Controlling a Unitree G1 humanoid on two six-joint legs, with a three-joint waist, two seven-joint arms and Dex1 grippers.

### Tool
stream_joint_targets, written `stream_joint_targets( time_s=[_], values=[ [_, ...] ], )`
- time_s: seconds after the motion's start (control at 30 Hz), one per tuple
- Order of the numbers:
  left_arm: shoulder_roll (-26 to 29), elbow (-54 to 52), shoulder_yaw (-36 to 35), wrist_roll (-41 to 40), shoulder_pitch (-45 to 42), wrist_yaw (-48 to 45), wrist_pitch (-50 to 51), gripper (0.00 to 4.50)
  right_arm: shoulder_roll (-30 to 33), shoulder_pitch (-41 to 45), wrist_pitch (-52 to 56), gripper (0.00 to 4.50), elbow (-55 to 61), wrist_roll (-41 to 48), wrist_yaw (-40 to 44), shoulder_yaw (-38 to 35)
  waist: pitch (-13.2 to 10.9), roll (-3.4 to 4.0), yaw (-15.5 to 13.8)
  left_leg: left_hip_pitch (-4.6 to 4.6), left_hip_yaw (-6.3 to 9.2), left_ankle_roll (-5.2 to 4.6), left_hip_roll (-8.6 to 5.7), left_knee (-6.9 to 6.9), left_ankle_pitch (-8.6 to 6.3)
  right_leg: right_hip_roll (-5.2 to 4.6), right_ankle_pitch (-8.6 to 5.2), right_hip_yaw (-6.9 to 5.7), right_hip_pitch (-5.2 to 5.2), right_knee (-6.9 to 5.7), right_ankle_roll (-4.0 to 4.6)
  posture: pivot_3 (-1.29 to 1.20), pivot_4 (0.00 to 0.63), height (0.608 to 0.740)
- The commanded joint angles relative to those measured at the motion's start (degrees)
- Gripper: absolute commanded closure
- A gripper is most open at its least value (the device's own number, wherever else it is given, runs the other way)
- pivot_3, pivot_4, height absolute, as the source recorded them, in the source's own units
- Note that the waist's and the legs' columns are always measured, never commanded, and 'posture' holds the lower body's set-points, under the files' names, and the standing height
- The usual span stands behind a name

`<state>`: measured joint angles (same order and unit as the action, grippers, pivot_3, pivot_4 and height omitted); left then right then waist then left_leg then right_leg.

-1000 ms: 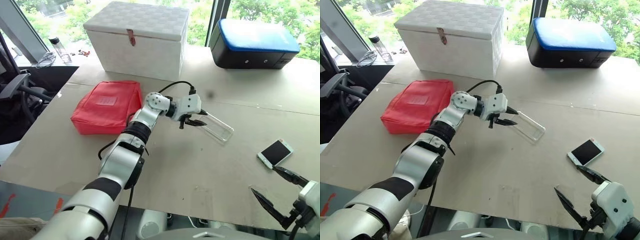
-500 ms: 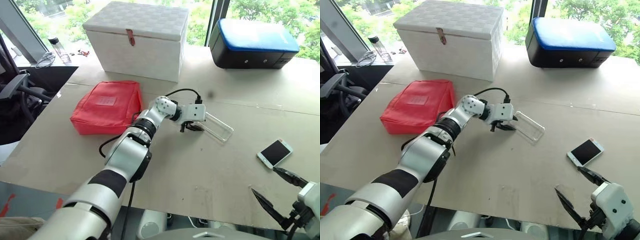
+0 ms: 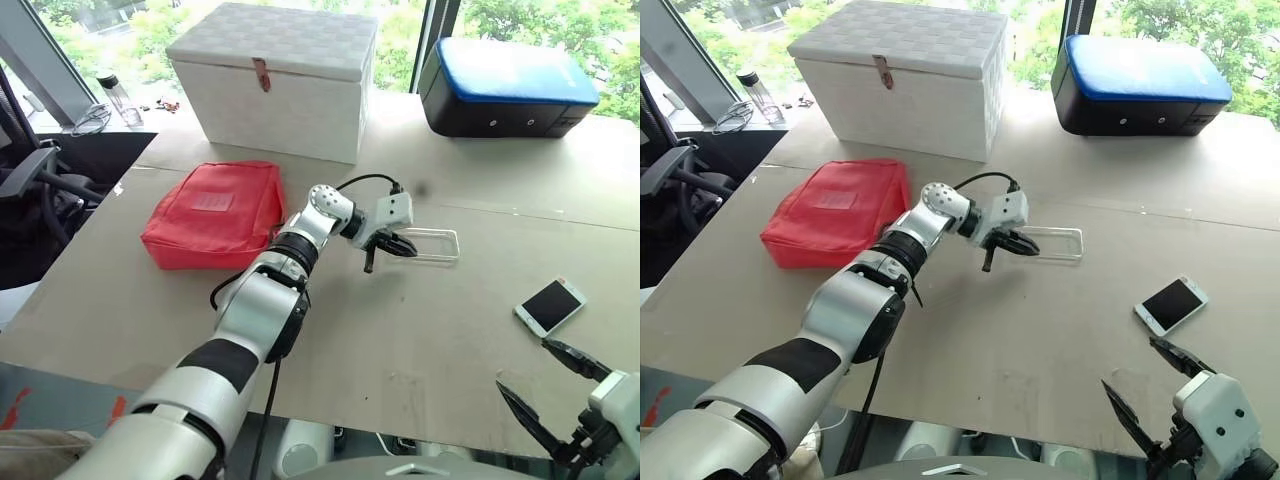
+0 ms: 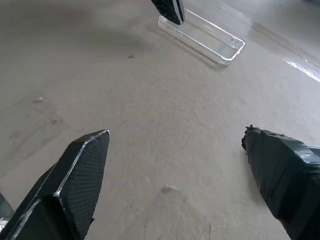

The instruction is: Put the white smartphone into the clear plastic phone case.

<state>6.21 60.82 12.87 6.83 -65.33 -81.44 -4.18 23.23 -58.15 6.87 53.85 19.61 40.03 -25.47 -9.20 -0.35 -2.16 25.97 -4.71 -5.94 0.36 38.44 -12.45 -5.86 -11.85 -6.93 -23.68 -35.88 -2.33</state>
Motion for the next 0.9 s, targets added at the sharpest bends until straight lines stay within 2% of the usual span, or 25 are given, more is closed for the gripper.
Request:
stream_joint_targets(
  time_s=[0.03, 0.13, 0.23, 0.27, 0.33, 0.37, 0.5, 0.7, 0.8, 0.9],
  values=[
    [2.0, -16.59, 1.56, -3.1, 5.51, -4.74, 10.43, 4.38, 0.64, 0.51, 0.55, 0.0, 1.49, 0.59, -0.26, -0.2, 0.03, 0.05, 0.16, -0.01, 0.0, 0.0, 0.0, 0.0, 0.0, 0.0, 0.0, 0.01, 0.0, 0.0, 0.01, 0.0, 0.15, 0.74],
    [4.28, -27.37, 4.52, -2.44, 12.63, -3.99, 11.93, 4.38, 1.69, 2.08, 1.64, 0.0, 0.98, 1.25, -0.15, -0.43, 0.09, 0.16, 0.39, -0.07, 0.02, 0.01, 0.0, -0.03, 0.0, 0.01, 0.0, 0.04, 0.01, -0.02, 0.01, 0.0, 0.15, 0.74],
    [3.44, -27.49, 4.72, -0.69, 13.73, 4.46, 11.11, 4.38, 2.81, 3.42, 3.07, 0.0, 0.88, 2.25, 0.08, -0.62, 0.09, 0.17, -0.2, -0.1, 0.03, 0.02, 0.0, -0.02, 0.01, 0.0, 0.0, 0.05, 0.03, -0.04, 0.01, 0.0, 0.15, 0.74],
    [3.17, -26.49, 4.68, -0.78, 12.96, 5.9, 10.96, 4.16, 3.16, 3.74, 3.39, 0.0, 0.88, 2.48, 0.26, -0.73, 0.09, 0.16, -0.39, -0.07, 0.06, 0.02, 0.0, 0.01, 0.01, 0.0, 0.01, 0.02, 0.04, -0.04, 0.01, 0.0, 0.15, 0.74],
    [2.57, -24.9, 4.58, -1.31, 11.55, 7.66, 11.23, 3.67, 3.82, 4.23, 3.84, 0.0, 0.79, 3.0, 0.53, -1.05, 0.09, 0.16, -0.51, -0.06, 0.06, 0.02, 0.0, 0.03, 0.01, -0.02, 0.01, -0.01, 0.06, -0.04, 0.01, 0.0, 0.15, 0.74],
    [2.01, -23.64, 4.39, -1.17, 10.72, 9.74, 10.69, 3.27, 4.11, 4.4, 3.94, 0.0, 0.62, 3.25, 0.68, -1.26, 0.1, 0.17, -0.49, -0.06, 0.04, 0.02, 0.0, 0.05, 0.01, -0.02, 0.01, 0.0, 0.06, -0.04, 0.0, 0.0, 0.15, 0.74],
    [1.1, -19.05, 5.92, 0.11, 8.57, 12.87, 8.08, 1.28, 4.61, 4.92, 3.38, 0.0, -0.44, 3.36, 1.62, -1.83, 0.1, 0.16, -0.34, -0.06, -0.03, -0.01, -0.01, 0.05, 0.01, -0.01, 0.03, 0.03, 0.05, -0.03, -0.05, 0.0, 0.15, 0.74],
    [-0.8, -8.9, 6.9, 2.85, 5.7, 19.08, 6.04, 1.28, 3.33, 6.27, 1.48, 0.0, -1.94, 2.7, 1.0, -1.1, 0.09, 0.15, -0.22, -0.06, -0.02, -0.25, 0.0, -0.01, 0.15, 0.08, 0.09, 0.0, 0.02, -0.04, -0.15, 0.0, 0.15, 0.74],
    [-0.87, -4.84, 7.77, 4.1, 5.35, 19.66, 3.95, 1.98, 2.18, 7.16, 0.96, 0.0, -2.33, 2.61, 0.05, -0.86, 0.11, 0.15, -0.2, -0.08, -0.01, -0.22, 0.0, 0.0, 0.13, 0.06, 0.03, -0.01, 0.03, -0.04, -0.06, 0.0, 0.15, 0.74],
    [-0.59, -5.36, 7.9, 3.11, 5.94, 15.96, 3.03, 3.29, 1.65, 7.52, 1.01, 0.0, -2.12, 2.67, -0.35, -0.84, 0.13, 0.15, -0.15, -0.11, -0.04, 0.0, 0.0, 0.01, 0.0, 0.01, 0.04, 0.02, 0.05, -0.04, -0.06, 0.0, 0.15, 0.74]
  ],
)
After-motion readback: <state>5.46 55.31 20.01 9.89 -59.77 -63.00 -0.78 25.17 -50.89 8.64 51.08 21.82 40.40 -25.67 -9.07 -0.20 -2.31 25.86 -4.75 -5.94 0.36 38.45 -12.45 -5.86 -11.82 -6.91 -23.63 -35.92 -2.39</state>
